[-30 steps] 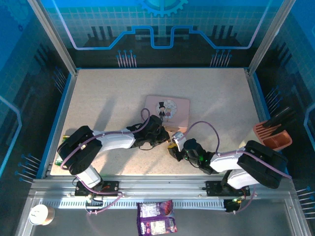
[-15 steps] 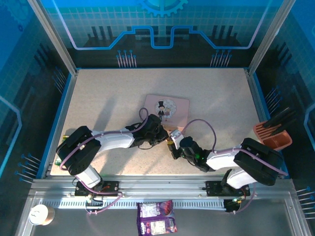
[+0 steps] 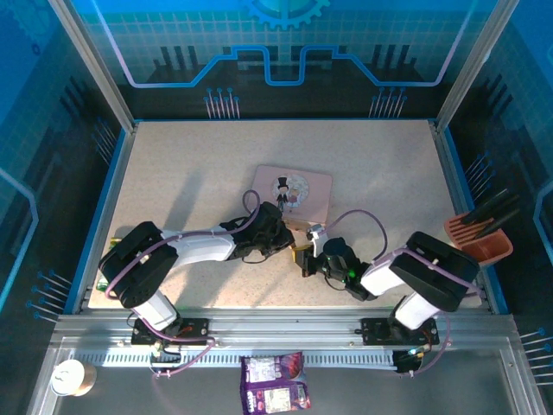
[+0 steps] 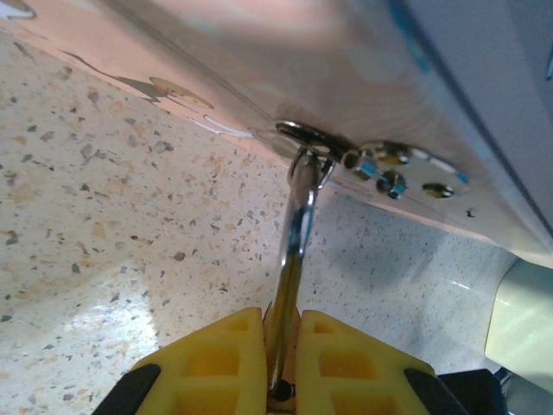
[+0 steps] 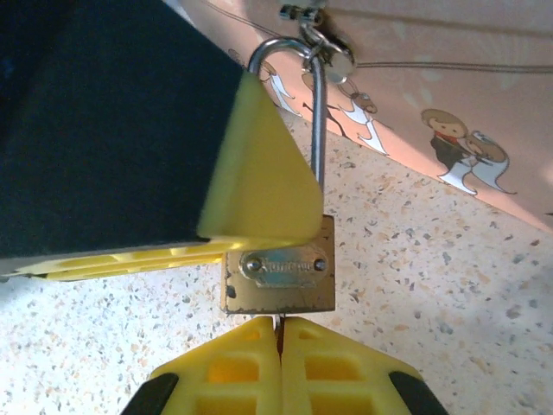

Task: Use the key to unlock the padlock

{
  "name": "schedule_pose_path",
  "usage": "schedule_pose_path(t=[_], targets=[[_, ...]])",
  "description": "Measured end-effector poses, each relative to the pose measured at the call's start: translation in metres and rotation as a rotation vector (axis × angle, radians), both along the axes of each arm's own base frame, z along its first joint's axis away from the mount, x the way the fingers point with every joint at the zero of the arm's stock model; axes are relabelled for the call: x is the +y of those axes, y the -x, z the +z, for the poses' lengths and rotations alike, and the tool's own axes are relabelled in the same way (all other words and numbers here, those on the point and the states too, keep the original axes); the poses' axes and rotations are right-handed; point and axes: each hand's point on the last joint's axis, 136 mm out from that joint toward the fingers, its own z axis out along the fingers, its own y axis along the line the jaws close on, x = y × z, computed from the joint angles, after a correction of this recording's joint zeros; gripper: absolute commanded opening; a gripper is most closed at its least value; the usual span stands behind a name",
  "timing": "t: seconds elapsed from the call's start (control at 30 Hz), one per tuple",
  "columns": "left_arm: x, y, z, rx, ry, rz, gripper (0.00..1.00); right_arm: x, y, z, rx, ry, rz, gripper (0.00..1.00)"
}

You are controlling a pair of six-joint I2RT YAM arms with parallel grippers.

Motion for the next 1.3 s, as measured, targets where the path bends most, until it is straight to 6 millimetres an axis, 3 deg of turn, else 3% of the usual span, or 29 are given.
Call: schedule_pose_path(t=[0.27, 0.63, 1.17, 1.3], targets=[[0.002, 0.0, 0.0, -0.005, -0.003, 0.005, 0.06, 0.001, 0.0, 0.0, 0.061, -0.156, -0.02, 0.0], [0.002, 0.001, 0.005, -0.018, 0.01, 0.006, 0.18, -0.001, 0.001, 0.007, 0.118, -0.243, -0.024, 0.0], [0.01, -0.001, 0.03, -0.049, 0.06, 0.03, 0.54, -0.015, -0.001, -0.001, 0.204, -0.289, -0.093, 0.0], [0.026, -0.007, 0.039, -0.075, 0.038, 0.046, 0.61, -0.015, -0.001, 0.001, 0.204, -0.288, -0.092, 0.12]])
